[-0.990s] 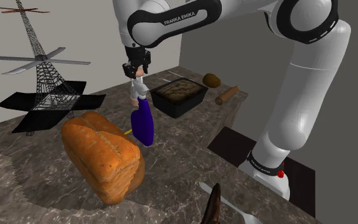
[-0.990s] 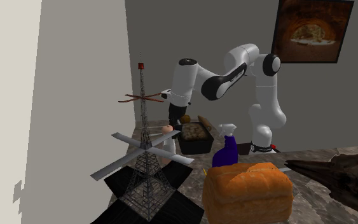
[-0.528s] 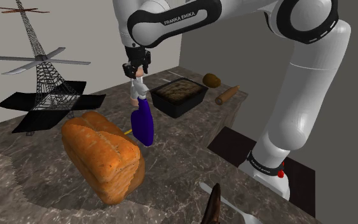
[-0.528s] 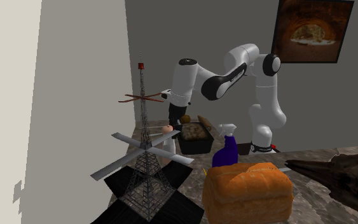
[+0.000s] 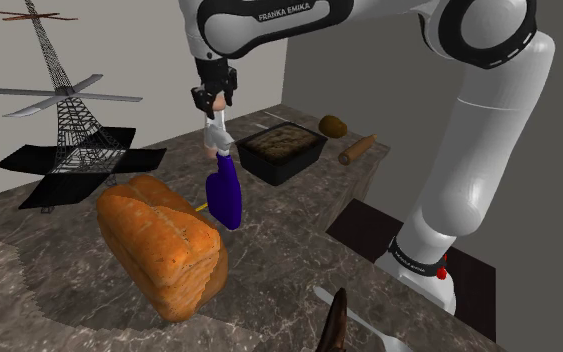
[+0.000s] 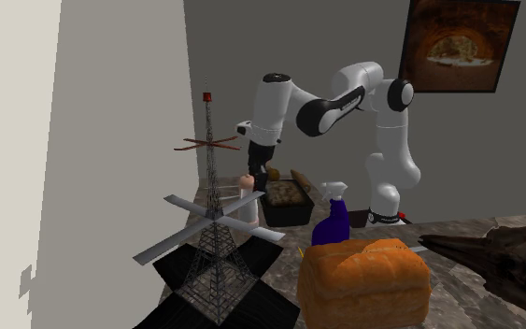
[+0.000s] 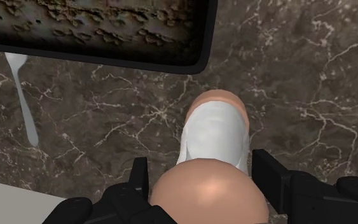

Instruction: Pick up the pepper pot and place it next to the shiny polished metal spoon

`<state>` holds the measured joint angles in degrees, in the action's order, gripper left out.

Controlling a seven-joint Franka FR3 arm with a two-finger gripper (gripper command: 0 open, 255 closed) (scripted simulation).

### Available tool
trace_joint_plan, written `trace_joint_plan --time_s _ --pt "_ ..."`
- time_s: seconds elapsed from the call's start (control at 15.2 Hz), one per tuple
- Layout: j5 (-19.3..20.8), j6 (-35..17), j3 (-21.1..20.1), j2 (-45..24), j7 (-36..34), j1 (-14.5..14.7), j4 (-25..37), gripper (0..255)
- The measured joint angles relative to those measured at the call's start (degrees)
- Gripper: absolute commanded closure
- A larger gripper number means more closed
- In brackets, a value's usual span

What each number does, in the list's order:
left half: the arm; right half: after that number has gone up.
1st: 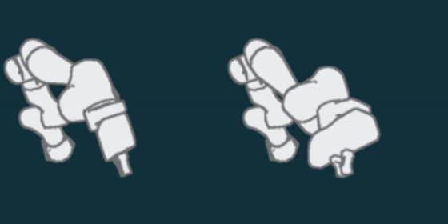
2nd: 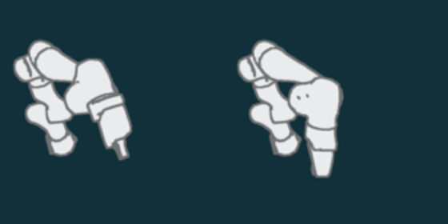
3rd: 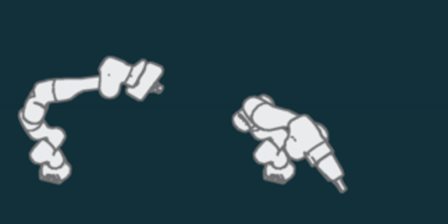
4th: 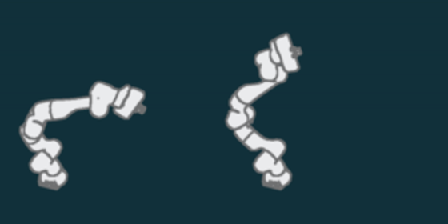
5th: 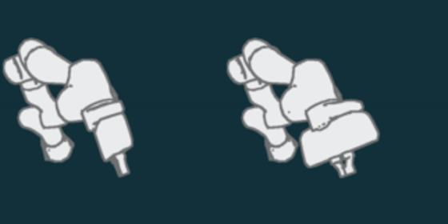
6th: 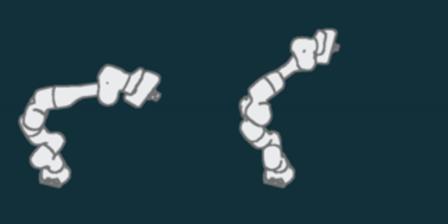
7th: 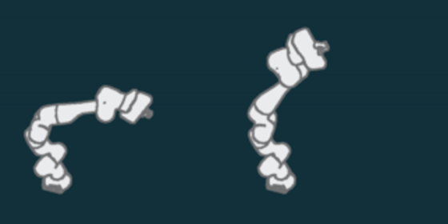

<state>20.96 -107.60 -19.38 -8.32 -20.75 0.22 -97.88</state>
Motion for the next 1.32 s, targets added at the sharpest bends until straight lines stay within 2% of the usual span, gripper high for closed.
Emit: trace_joint_plan --time_s 0.66,0.79,0.99,1.32 --pt "-0.59 6.86 -0.16 -0.06 2.19 0.26 7.24 255" --pt "-1.35 7.4 -0.39 2.18 2.16 0.28 5.61 255" --pt "-3.57 7.09 -1.01 8.84 1.36 0.57 -1.18 255" --pt "-7.07 9.24 -1.59 18.41 1.05 1.63 -8.16 255"
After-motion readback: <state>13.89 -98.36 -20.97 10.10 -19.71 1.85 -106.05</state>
